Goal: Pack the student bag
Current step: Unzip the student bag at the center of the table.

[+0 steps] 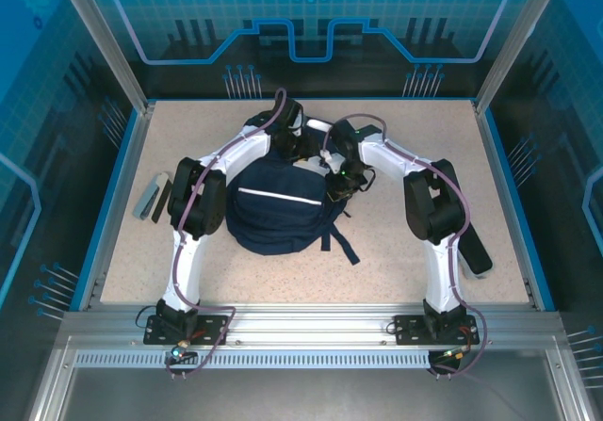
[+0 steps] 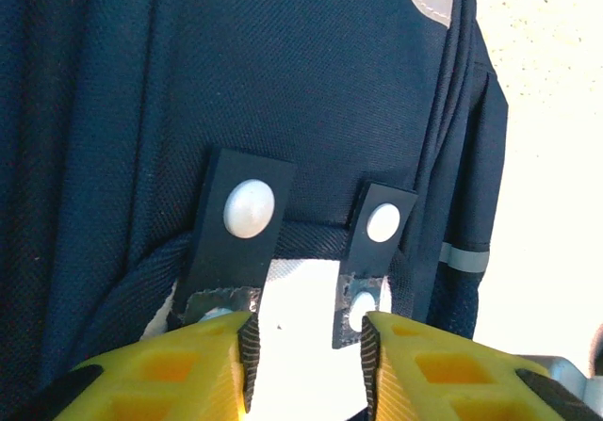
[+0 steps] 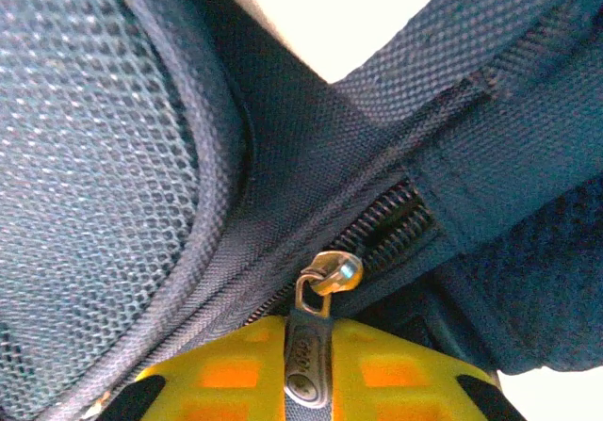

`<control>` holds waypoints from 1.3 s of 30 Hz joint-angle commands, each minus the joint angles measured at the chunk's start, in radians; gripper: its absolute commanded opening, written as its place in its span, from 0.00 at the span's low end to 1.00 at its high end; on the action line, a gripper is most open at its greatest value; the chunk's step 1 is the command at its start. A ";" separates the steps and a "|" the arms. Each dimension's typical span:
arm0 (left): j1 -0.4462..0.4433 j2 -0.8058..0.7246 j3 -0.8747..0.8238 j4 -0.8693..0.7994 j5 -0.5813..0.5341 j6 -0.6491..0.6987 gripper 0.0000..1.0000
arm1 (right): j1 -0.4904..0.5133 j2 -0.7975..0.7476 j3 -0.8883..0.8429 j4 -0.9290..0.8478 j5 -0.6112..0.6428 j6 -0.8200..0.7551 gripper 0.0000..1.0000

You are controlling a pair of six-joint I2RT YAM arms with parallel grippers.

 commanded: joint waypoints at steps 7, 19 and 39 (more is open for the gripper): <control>0.006 0.091 -0.061 -0.127 -0.140 -0.108 0.34 | 0.020 -0.175 -0.210 -0.009 -0.088 0.110 0.09; -0.010 0.122 -0.049 -0.112 -0.158 -0.201 0.32 | 0.185 -0.349 -0.500 0.259 -0.291 0.399 0.08; -0.001 -0.016 0.073 -0.170 -0.009 -0.150 0.42 | 0.261 -0.450 -0.516 0.285 0.044 0.413 0.00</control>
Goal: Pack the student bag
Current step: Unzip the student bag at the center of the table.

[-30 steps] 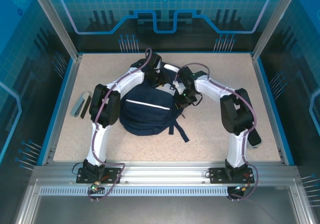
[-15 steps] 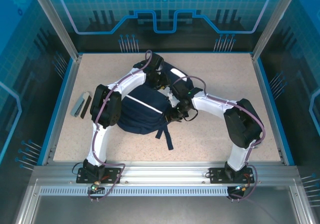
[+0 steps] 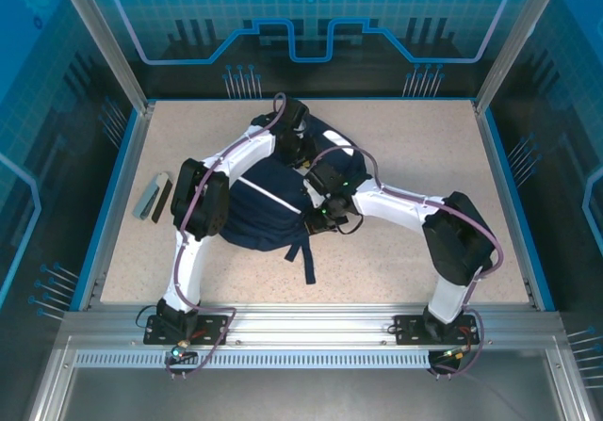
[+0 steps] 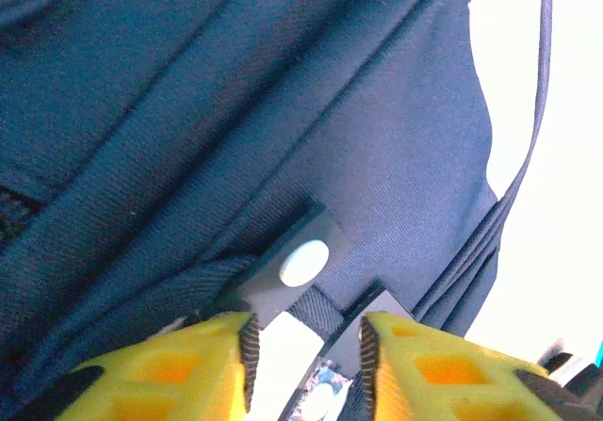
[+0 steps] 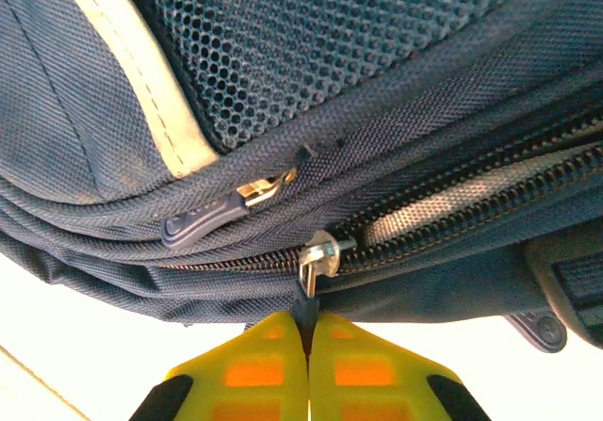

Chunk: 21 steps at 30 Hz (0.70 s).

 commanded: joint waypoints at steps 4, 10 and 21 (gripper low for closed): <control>0.051 -0.129 -0.004 -0.122 -0.015 0.117 0.47 | -0.122 -0.117 -0.057 -0.075 0.030 -0.028 0.00; 0.039 -0.261 -0.188 -0.098 -0.020 0.205 0.45 | -0.221 -0.062 0.011 -0.084 0.031 -0.155 0.00; -0.096 -0.046 -0.103 -0.075 -0.065 0.223 0.25 | -0.227 -0.008 0.072 -0.100 0.050 -0.375 0.00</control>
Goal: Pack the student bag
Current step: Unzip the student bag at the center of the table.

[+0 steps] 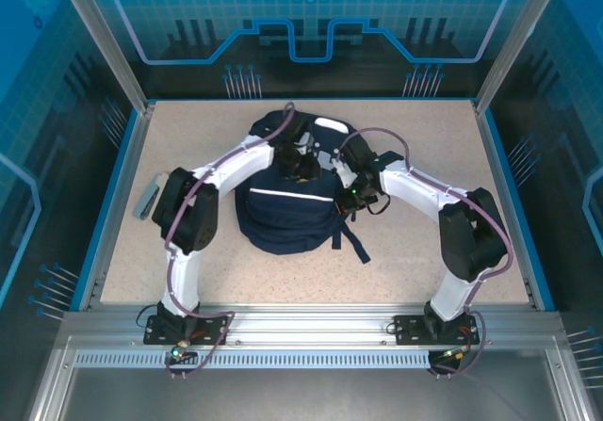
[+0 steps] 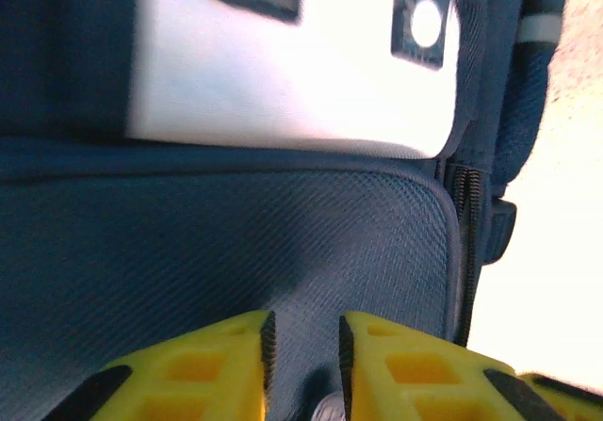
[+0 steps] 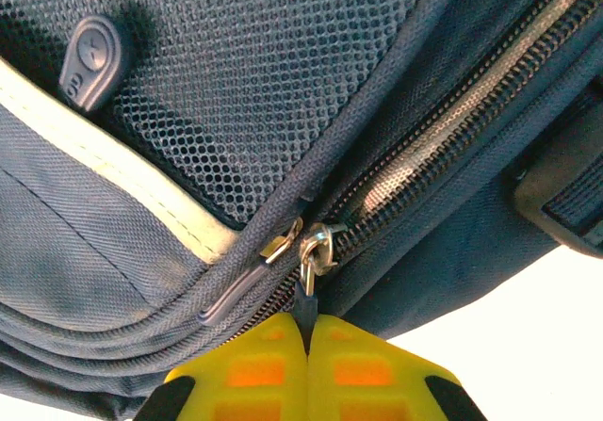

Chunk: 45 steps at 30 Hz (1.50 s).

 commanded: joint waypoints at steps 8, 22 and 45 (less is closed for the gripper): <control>-0.002 0.244 0.213 -0.168 -0.114 -0.153 0.17 | 0.115 -0.070 -0.061 -0.024 0.089 -0.147 0.00; 0.025 0.250 0.167 -0.134 -0.077 -0.239 0.14 | 0.235 -0.199 -0.293 0.190 -0.025 -0.018 0.00; 0.031 -0.321 -0.236 0.006 -0.063 -0.213 0.46 | -0.056 -0.396 -0.319 0.200 -0.199 0.475 0.60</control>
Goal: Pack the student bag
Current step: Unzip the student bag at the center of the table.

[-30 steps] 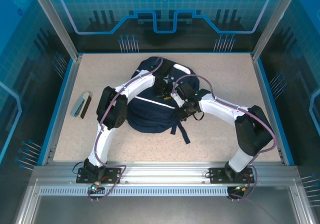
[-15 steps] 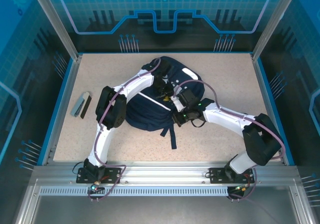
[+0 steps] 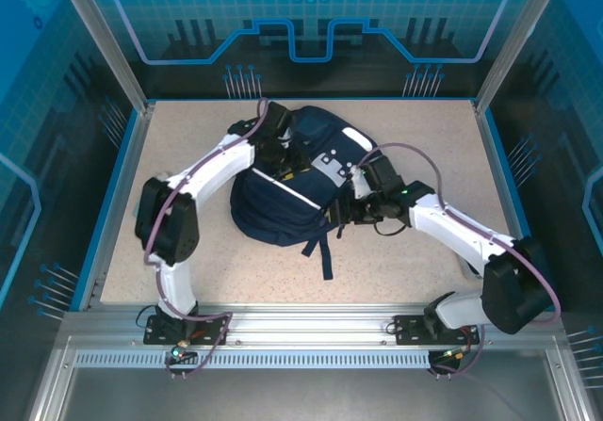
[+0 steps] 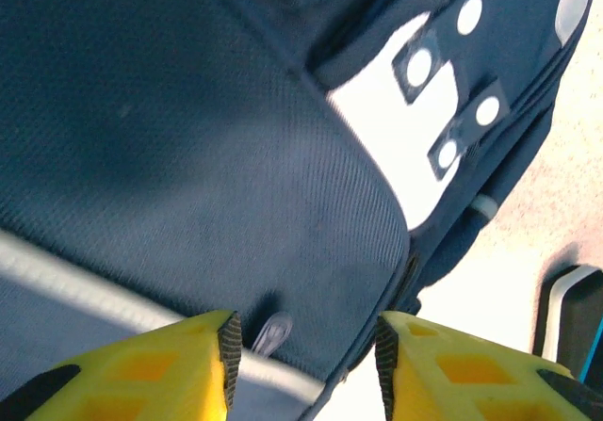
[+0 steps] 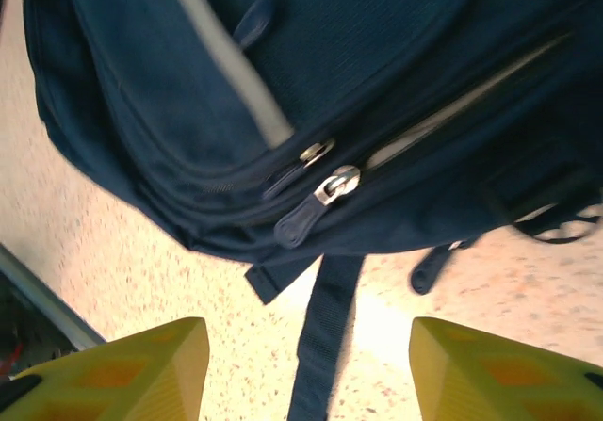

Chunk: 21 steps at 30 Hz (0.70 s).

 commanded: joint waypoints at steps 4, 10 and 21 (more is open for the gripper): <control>-0.101 -0.193 -0.224 0.100 -0.054 -0.005 0.46 | -0.116 0.046 0.017 0.000 -0.123 0.213 0.62; -0.277 -0.225 -0.297 0.134 -0.102 -0.019 0.47 | -0.137 0.175 0.103 -0.005 -0.155 0.280 0.58; -0.346 -0.087 -0.292 0.135 -0.176 -0.160 0.46 | -0.141 0.309 0.118 0.078 -0.239 0.355 0.49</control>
